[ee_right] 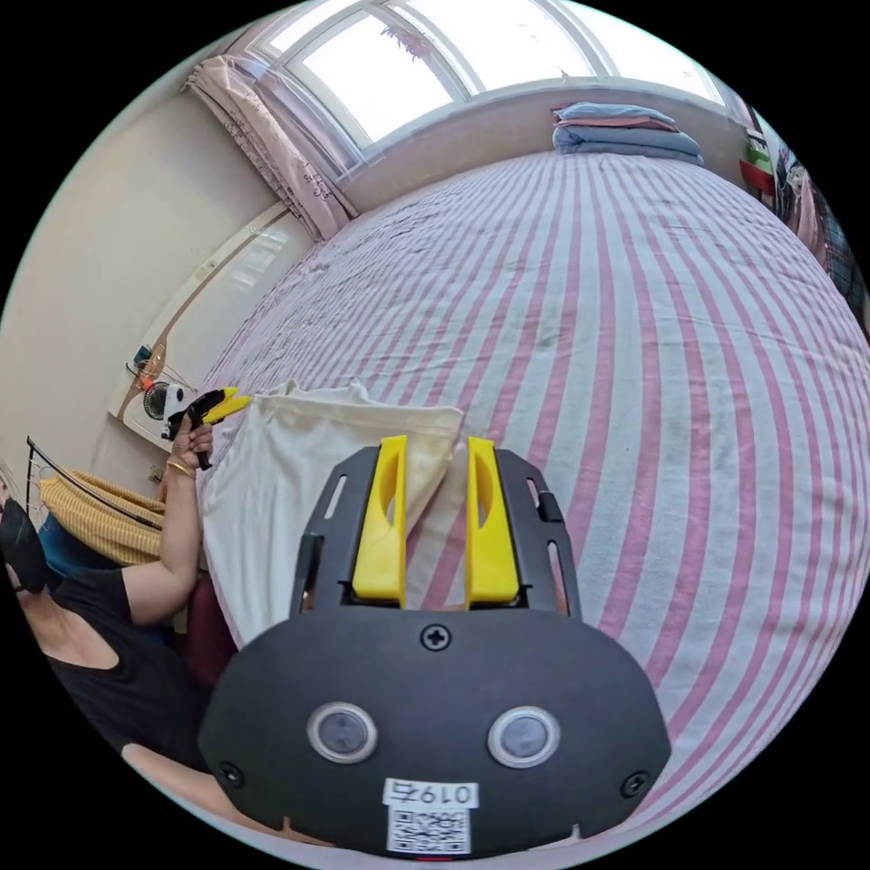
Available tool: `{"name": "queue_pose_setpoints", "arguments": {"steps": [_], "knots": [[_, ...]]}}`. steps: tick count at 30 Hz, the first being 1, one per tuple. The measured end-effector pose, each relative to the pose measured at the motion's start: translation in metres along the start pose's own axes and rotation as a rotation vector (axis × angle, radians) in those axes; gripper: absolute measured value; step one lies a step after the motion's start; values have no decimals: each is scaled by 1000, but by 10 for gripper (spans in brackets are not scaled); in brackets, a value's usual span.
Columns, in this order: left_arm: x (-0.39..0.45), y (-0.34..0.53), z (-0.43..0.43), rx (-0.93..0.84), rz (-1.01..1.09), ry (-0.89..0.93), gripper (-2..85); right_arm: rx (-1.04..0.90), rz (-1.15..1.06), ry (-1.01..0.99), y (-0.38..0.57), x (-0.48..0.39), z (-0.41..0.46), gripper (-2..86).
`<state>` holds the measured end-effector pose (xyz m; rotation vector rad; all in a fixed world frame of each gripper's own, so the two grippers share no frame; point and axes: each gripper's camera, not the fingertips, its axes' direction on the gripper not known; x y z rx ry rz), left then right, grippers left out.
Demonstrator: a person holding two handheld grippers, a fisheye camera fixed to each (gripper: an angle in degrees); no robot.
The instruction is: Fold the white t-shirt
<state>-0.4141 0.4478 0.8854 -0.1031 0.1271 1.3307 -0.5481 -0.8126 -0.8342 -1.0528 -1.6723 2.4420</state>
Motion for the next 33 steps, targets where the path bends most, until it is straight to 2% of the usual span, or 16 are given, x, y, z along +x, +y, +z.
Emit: {"name": "queue_pose_setpoints", "arguments": {"steps": [7,15,20,25,33], "knots": [[-49,-31,19,13,-71,142,109,-6,30,-97,-19,34,10,93],[-54,-70,37,-74,8,156,90,-90,-57,-13,-49,36,23,85],[-54,-95,51,-135,21,103,38,-94,-55,-6,-62,43,30,71],[-51,-108,55,-132,40,79,20,-84,-65,-22,-72,47,36,40],[-53,-117,57,-92,87,92,12,-63,-82,-25,-78,52,41,46]]}}
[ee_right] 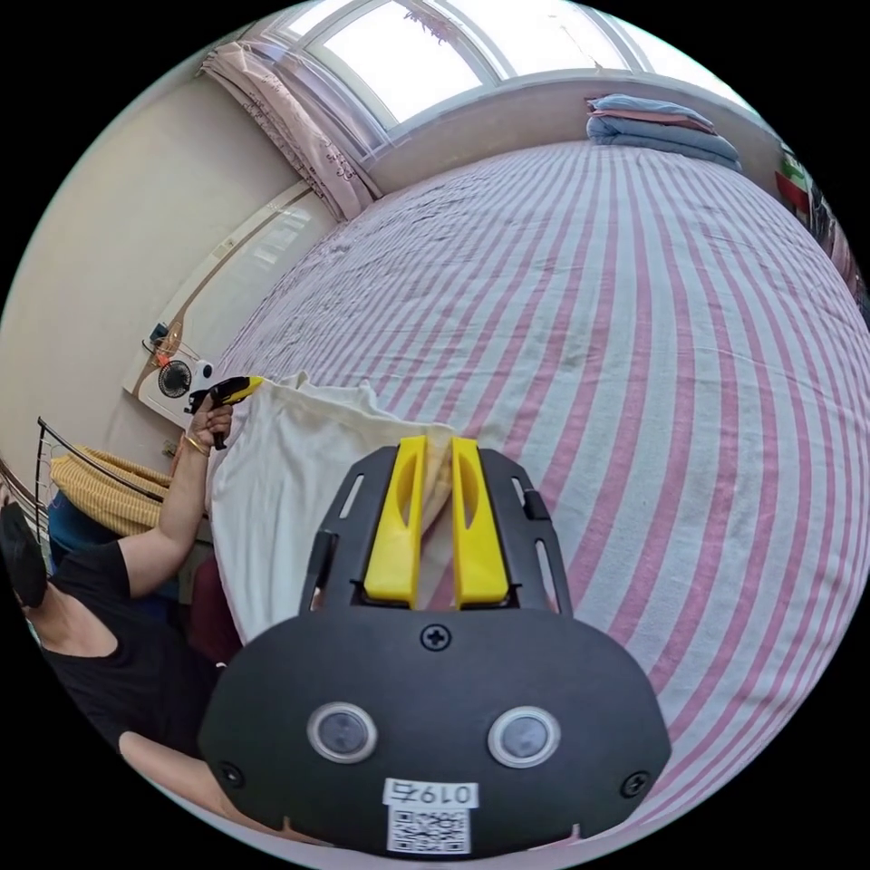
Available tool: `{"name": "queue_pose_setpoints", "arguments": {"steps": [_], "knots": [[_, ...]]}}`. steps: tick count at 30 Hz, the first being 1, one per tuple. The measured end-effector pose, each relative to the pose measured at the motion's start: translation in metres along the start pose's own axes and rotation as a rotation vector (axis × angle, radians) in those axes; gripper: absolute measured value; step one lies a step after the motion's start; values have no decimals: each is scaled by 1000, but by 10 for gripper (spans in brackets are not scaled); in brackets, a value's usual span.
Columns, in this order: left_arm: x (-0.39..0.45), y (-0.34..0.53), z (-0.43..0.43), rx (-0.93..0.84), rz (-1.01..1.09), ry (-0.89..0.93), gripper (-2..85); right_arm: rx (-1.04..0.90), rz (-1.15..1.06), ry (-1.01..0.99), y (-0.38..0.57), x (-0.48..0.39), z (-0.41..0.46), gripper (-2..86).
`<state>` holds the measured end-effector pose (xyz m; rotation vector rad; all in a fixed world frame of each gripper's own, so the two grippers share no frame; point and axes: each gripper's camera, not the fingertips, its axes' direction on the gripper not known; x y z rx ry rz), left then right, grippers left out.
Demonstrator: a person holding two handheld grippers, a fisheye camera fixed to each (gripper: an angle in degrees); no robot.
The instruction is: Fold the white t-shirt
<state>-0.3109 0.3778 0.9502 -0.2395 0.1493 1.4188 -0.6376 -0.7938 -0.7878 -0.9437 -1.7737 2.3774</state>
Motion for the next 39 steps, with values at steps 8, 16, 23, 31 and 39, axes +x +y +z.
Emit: {"name": "queue_pose_setpoints", "arguments": {"steps": [8,16,23,31,39], "knots": [[1,-2,2,17,45,-23,10,53,32,-23,7,9,-7,71],[10,5,2,30,121,-50,9,19,-22,145,10,-8,-6,22],[10,24,-15,96,139,16,9,99,-52,153,26,-20,-26,5],[3,45,-25,195,124,94,10,223,-66,68,52,-15,-59,2],[-11,51,-8,155,54,48,10,213,0,36,54,13,-54,4]]}}
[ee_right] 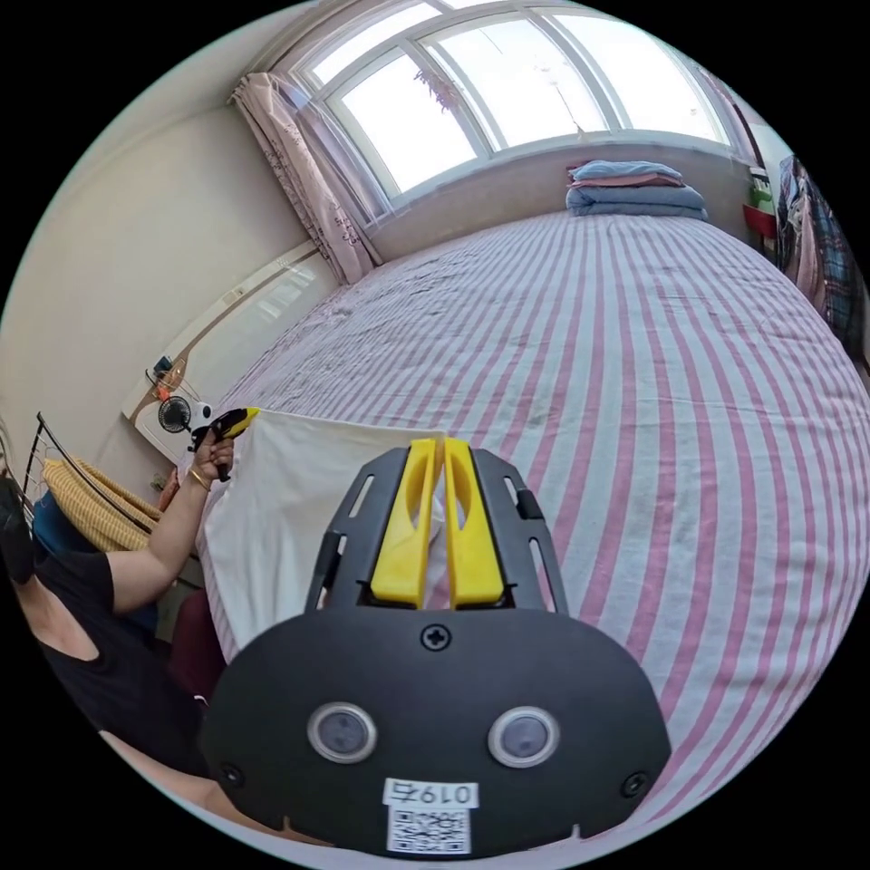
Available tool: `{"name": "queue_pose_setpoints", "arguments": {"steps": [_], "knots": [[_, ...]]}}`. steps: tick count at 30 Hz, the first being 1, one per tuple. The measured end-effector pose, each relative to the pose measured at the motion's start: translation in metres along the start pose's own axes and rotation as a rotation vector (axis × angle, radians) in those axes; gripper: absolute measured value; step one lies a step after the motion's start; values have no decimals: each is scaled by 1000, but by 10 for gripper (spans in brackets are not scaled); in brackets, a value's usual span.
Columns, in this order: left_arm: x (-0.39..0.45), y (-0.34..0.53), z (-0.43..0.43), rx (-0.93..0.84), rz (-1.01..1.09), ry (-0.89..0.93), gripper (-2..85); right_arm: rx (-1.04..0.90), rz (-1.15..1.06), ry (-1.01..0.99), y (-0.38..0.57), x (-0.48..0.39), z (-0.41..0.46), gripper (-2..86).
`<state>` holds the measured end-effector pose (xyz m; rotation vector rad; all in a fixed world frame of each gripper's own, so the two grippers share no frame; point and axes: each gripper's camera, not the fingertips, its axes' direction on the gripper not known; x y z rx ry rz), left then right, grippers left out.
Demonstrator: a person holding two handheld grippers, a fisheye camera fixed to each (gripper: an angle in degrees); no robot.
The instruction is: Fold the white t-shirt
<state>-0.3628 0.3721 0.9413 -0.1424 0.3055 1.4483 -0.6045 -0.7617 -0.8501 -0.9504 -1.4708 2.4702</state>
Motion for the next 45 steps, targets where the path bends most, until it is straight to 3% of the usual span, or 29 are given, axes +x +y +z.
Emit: {"name": "queue_pose_setpoints", "arguments": {"steps": [12,17,22,27,31,35,45], "knots": [[-2,47,-9,-109,-85,-46,32,-53,95,-33,32,13,-15,64],[20,94,-55,-54,-80,-49,61,-37,70,31,68,-14,-57,77],[54,182,-92,-44,-2,13,71,-141,-97,-113,132,-67,-83,67],[97,268,-113,-9,72,-149,76,-207,-180,-80,180,-105,-95,93],[114,304,-119,-2,78,-314,80,-141,-209,-136,202,-124,-115,100],[93,325,-127,26,-41,-152,86,-170,-255,-111,215,-139,-118,107],[85,362,-125,-20,-112,-98,82,-171,-454,-133,234,-182,-106,84]]}}
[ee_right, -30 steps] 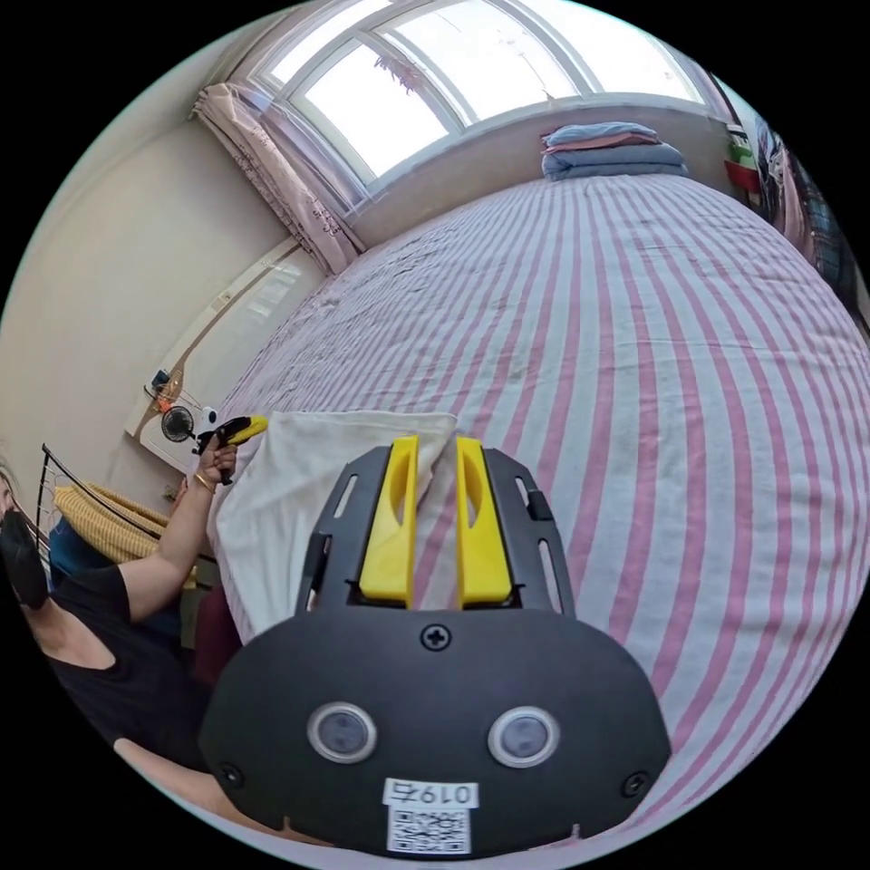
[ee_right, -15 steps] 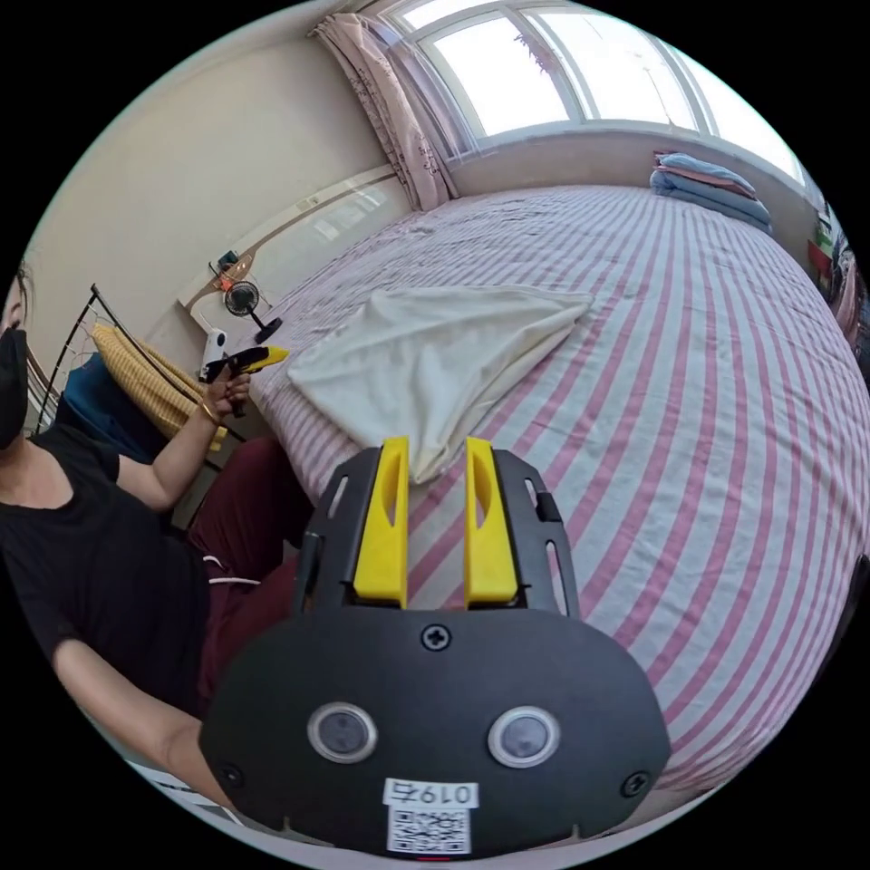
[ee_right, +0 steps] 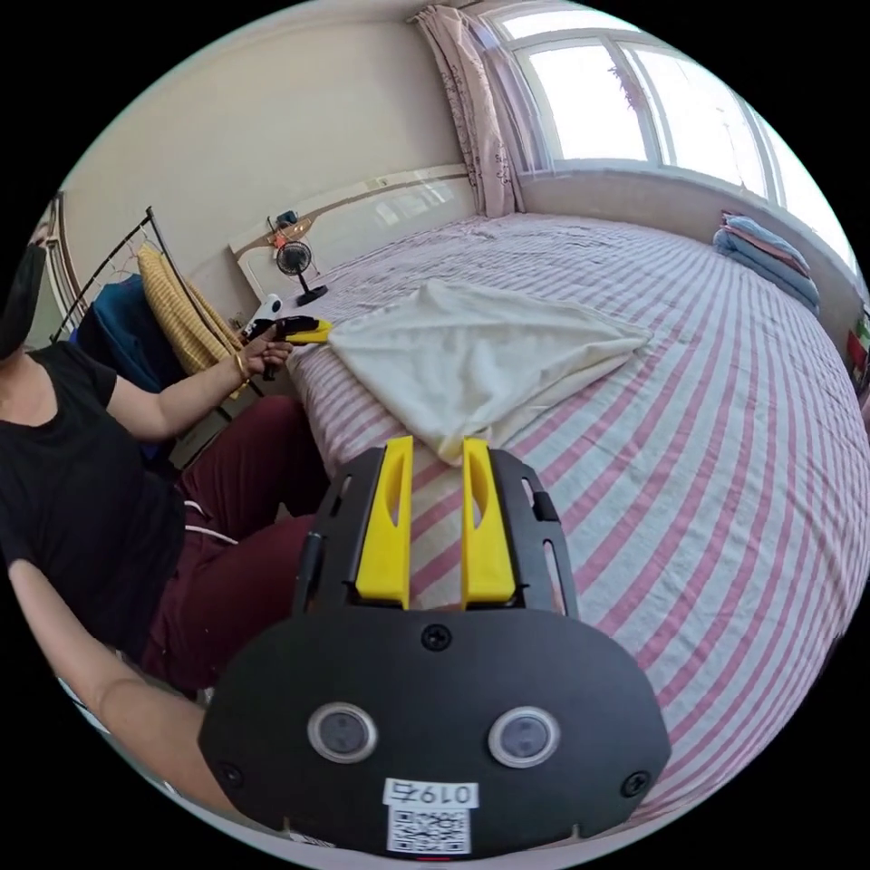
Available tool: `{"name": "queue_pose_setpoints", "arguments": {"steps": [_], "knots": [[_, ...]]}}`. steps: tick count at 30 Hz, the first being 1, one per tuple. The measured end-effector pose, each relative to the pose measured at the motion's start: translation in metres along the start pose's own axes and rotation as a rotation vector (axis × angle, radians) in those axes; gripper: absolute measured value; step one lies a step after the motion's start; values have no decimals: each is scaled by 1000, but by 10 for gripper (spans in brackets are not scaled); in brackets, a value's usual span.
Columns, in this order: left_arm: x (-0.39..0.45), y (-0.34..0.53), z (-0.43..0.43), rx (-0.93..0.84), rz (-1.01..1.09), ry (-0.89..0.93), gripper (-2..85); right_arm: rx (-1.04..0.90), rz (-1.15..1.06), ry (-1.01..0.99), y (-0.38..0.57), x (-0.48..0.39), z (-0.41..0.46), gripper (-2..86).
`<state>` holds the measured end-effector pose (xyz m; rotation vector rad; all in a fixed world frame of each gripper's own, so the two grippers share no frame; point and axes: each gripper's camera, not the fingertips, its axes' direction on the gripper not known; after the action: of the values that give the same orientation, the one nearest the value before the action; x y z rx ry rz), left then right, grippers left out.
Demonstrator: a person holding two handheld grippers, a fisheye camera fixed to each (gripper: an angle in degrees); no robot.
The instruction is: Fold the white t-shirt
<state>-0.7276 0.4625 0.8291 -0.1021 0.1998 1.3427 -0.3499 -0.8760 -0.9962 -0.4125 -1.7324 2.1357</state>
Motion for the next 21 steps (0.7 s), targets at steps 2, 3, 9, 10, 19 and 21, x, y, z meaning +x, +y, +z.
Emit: {"name": "queue_pose_setpoints", "arguments": {"steps": [2,3,9,10,19,21], "knots": [[3,6,-1,-10,9,-17,74,-56,-40,28,-4,-7,7,81],[4,7,-1,-14,14,-23,70,-89,-58,48,-5,-9,11,77],[9,18,2,-69,32,-65,29,-140,-145,32,-17,-23,20,28],[10,20,1,-72,42,-75,24,-158,-166,21,-20,-26,21,19],[19,29,-9,-119,67,-187,12,-255,-71,-58,-50,-31,19,2],[17,31,-11,-128,51,-212,12,-306,-26,-60,-49,-28,32,0]]}}
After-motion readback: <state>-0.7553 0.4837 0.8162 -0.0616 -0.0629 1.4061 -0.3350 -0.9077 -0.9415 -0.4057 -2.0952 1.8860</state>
